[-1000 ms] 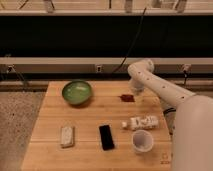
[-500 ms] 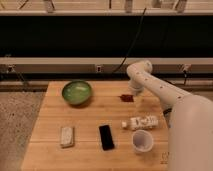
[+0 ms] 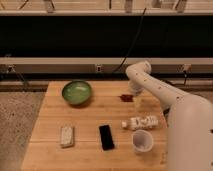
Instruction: Place the pepper on the white sponge
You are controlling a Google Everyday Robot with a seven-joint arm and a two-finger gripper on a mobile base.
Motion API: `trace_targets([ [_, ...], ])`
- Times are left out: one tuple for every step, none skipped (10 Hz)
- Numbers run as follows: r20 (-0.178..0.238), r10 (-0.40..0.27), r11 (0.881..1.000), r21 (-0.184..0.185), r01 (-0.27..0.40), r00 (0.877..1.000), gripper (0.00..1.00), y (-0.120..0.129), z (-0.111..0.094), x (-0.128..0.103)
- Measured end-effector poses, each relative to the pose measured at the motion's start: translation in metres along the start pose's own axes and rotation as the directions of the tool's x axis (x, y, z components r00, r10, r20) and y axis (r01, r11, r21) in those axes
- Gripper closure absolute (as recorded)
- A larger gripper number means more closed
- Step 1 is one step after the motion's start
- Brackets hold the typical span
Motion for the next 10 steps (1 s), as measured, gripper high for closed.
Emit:
trace_targets([
  [0.0,-0.003,1.0,-0.002,0.003,1.0,0.2,-0.0001,0.0017,-0.0015],
  [0.0,-0.005,1.0,-0.002,0.005,1.0,0.2,-0.0012,0.0017,-0.0024],
  [-0.002,-0.007,1.0,-0.005,0.007,1.0,0.2,-0.001,0.0022,-0.0026],
  [-0.002,-0.008,1.0,-0.011,0.008,1.0,0.2,-0.0002,0.0037,-0.0027],
  [-0.002,-0.009,1.0,-0.015,0.009,1.0,0.2,0.0002,0.0046,-0.003],
  [-0.001,-0.01,1.0,-0.018,0.01,1.0,0.2,0.0006,0.0058,-0.0039],
  [-0.001,-0.011,1.0,-0.021,0.011,1.0,0.2,0.0016,0.0074,-0.0046],
  [0.0,-0.012,1.0,-0.022,0.012,1.0,0.2,0.002,0.0079,-0.0048],
  [0.0,-0.013,1.0,-0.023,0.013,1.0,0.2,0.0024,0.0086,-0.0051],
  [0.001,-0.014,1.0,-0.025,0.014,1.0,0.2,0.0029,0.0091,-0.0055],
])
